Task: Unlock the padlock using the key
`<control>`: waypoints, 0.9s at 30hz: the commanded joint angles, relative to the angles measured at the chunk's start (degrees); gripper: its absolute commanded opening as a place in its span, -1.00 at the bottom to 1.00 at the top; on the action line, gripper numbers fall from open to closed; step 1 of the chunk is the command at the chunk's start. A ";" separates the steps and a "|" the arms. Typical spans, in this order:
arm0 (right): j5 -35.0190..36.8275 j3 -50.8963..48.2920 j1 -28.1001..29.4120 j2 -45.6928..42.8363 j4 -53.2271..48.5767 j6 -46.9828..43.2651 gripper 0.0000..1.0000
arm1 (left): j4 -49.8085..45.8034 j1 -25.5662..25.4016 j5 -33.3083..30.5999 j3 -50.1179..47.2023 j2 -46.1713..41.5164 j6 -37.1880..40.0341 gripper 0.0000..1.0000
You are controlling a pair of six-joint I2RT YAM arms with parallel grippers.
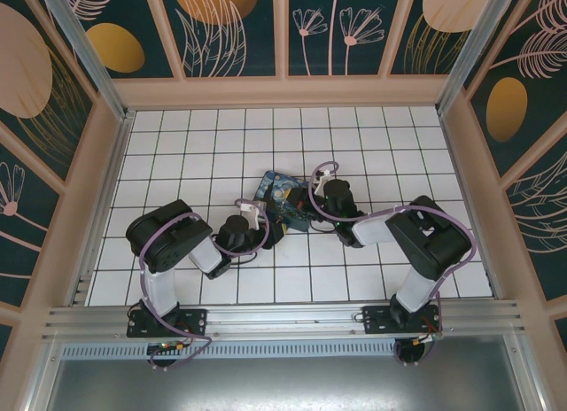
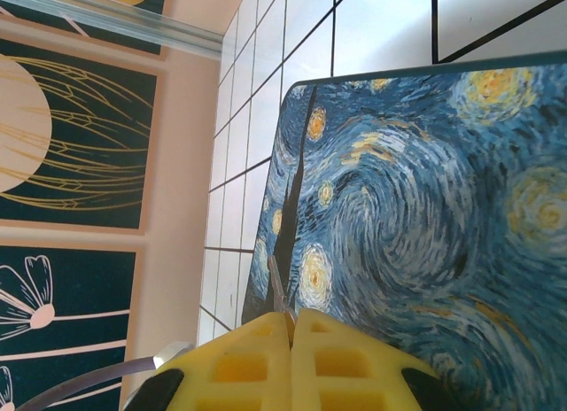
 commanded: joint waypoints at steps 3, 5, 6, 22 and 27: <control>-1.29 2.20 -0.06 -2.24 -4.42 -1.32 -1.00 | -2.93 -0.24 0.23 0.55 -1.18 -0.03 -0.71; -1.13 2.25 -0.13 -4.55 -6.05 -1.97 -1.00 | -3.59 -0.26 0.61 0.81 -1.79 -0.38 -0.78; -0.99 2.13 -0.12 -6.12 -6.85 -2.37 -1.00 | -4.22 -0.27 0.63 0.87 -2.04 -0.68 -0.84; 5.88 -8.46 6.10 -26.01 -14.15 -4.68 -1.00 | -19.07 -0.20 0.29 4.40 -9.70 -1.10 -1.00; 9.61 -15.24 9.62 -31.82 -12.81 -1.55 -1.00 | -20.22 -0.02 0.61 4.64 -10.51 -1.90 -1.00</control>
